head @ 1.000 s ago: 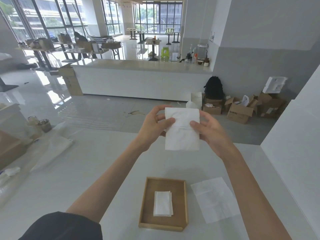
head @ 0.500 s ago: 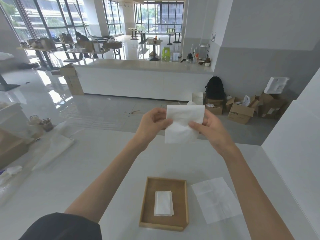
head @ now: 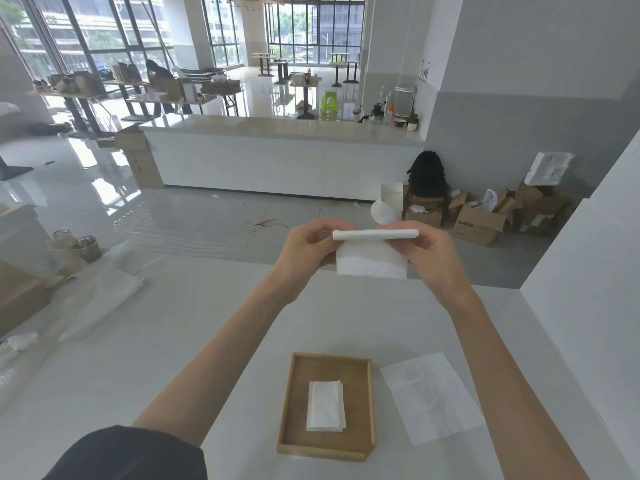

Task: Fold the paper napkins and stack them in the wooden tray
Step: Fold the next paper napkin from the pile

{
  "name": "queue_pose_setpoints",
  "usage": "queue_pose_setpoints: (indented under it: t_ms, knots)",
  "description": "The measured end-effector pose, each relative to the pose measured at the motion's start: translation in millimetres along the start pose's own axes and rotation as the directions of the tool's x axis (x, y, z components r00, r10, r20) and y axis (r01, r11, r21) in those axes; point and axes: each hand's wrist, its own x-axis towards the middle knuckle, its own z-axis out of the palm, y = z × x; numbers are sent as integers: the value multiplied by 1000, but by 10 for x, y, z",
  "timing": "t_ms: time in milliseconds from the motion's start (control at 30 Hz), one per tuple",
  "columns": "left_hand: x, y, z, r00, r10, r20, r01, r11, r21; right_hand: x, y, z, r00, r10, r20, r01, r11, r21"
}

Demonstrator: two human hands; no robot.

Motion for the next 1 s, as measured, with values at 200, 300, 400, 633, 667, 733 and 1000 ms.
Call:
queue_pose_setpoints:
  t_ms: [200,300,400,633,667,733,1000]
  knots:
    - [-21,-7,3,1000,-4,-1,4,998,-64,-23,58,-37,998,-58,-6,58,996,63]
    - [-32,-28,6,1000,14,-17,-15,998,-53,-17,76,-30,998,-57,-14,58,997,58]
    - [-36,-34,-8,999,14,-29,-18,989,-147,-11,90,-19,997,-81,-15,81,996,45]
    - [-43,-49,23,988,-154,0,154,985,-82,-3,120,-9,992,-129,-6,129,991,-43]
    - [-47,-58,28,990,-143,-12,142,988,-63,-8,105,-7,991,-135,-9,134,989,-57]
    - [-53,-64,39,992,-118,-36,117,992,-44,-9,100,-3,994,-107,-34,104,992,-66]
    - [-79,-71,78,990,-36,-134,50,993,104,-82,304,74,912,408,37,-392,843,368]
